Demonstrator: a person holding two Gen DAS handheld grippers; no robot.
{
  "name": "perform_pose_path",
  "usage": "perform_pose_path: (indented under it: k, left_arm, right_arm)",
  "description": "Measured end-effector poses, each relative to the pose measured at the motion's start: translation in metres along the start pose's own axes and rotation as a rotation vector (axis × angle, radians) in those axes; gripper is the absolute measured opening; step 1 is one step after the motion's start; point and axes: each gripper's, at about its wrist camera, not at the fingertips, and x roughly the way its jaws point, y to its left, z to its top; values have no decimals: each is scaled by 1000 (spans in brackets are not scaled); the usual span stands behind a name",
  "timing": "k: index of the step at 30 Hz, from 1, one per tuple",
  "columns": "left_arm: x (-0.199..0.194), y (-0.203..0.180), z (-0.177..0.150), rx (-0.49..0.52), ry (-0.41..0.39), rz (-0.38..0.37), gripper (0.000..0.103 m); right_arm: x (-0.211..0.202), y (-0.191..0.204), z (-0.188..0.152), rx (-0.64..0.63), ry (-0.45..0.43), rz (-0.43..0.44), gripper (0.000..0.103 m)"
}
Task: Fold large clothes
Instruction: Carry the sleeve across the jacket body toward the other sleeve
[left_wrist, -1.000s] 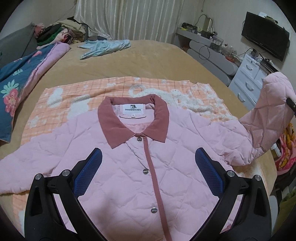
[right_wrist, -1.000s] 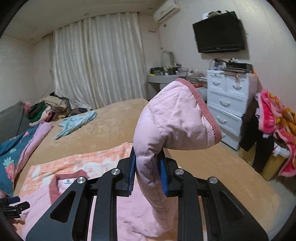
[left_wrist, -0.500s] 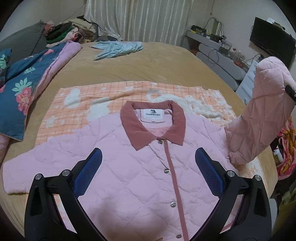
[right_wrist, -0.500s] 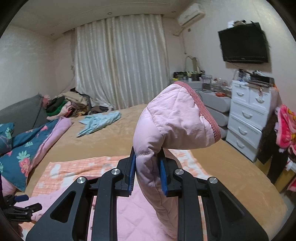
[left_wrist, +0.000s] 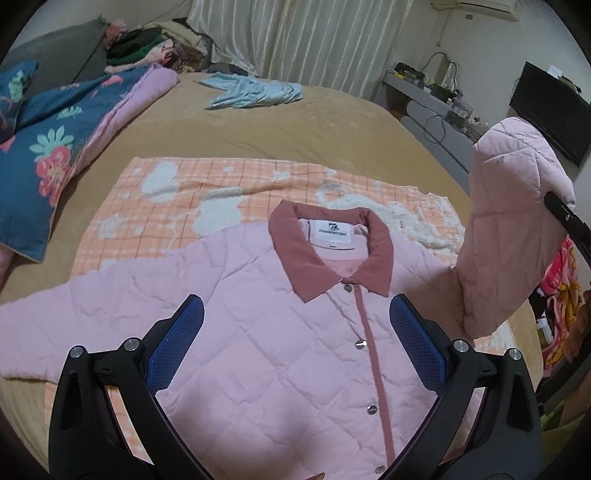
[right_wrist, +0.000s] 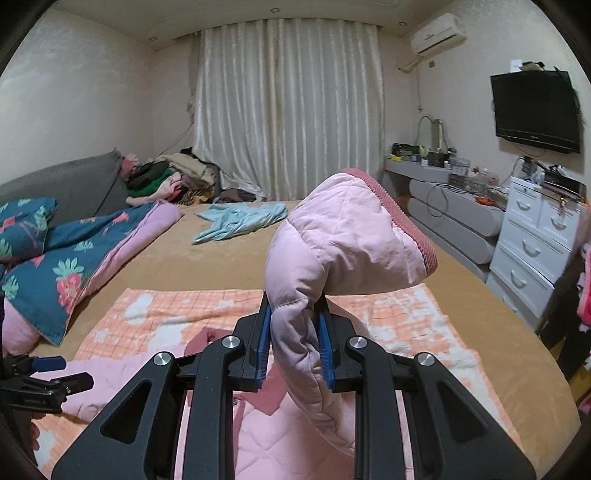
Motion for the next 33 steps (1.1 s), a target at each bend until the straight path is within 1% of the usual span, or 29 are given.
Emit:
perform_pose_path:
  k: [7,15,19,23,25,27,30,33]
  left_arm:
    - [9,24,-13,-57,1,-40,94]
    - [24,46,-30,-119,31,-105,94]
    - [30,57,-36,-168,40,-162,94]
    - [30,64,-39,-195,2,-220,94]
    - [33,64,-41,-205,-3,-251,94]
    - [37,65,-42,-216,4,-280,94]
    - [49,71,-45,-261,32,-327,94]
    - [61,77,-50,-305,60,-355,94]
  right_arm:
    - [20,31,-21,-59,25,38,21]
    - [41,65,-51,-132,47,61,21]
    - [52,82,-68,-167,73,78,21]
    - [62,97,-87,-191,104,96,22]
    - [66,104,-96,-200,120,107,22]
    - [70,110,-105,-209,140,120,22]
    - [78,122,-122,-232,176,150,23]
    - [83,131,-138,-242,217,181,25]
